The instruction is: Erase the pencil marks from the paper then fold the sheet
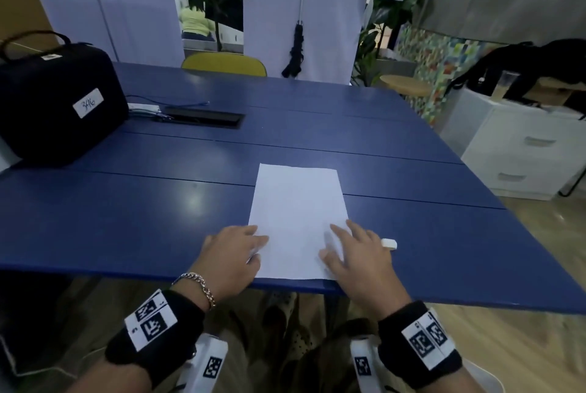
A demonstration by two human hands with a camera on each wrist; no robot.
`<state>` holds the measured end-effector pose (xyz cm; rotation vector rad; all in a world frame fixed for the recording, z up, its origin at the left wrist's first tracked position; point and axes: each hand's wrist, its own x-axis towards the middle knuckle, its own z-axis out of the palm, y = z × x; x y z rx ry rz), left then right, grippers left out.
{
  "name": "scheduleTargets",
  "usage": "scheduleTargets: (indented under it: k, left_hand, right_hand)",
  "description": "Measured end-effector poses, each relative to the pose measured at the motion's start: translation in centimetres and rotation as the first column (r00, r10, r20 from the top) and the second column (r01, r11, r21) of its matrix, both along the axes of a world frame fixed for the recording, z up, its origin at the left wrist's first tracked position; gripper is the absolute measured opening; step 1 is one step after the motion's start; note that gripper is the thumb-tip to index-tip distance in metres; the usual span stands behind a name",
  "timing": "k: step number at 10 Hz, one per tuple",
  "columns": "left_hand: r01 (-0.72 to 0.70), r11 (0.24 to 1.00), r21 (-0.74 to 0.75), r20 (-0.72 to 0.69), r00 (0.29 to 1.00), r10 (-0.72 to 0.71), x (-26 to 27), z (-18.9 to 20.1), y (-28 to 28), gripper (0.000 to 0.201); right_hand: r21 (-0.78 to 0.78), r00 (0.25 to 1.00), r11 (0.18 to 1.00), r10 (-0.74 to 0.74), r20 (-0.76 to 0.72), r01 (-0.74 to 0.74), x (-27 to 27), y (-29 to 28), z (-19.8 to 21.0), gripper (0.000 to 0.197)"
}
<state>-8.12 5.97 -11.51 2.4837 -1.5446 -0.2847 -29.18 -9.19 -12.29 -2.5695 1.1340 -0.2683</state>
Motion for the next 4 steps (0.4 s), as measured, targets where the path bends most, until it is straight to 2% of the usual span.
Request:
scheduleTargets:
  k: [1,3,4]
  left_hand:
    - [-0.001,1.0,-0.005,0.008,1.0,0.002,0.0,-0.1,0.3,0.049]
    - [-0.024,0.998,-0.05,-0.035,0.999,0.023,0.2,-0.7,0.1,0.049]
    - [-0.2,0.941,-0.273,-0.234,0.963,0.137,1.5,-0.4,0.5,0.041]
  right_hand:
    - [-0.009,0.984,0.995,0.092,-0.152,-0.095,-0.3,0.8,-1.0,0.057]
    - [-0.103,0.986,0.991,0.071,-0.153,-0.087,-0.4,1.4,-1.6,0.057]
    - [-0.104,0.993,0.991,0.073,-0.096,-0.083,-0.2,1.7,-1.7,0.057]
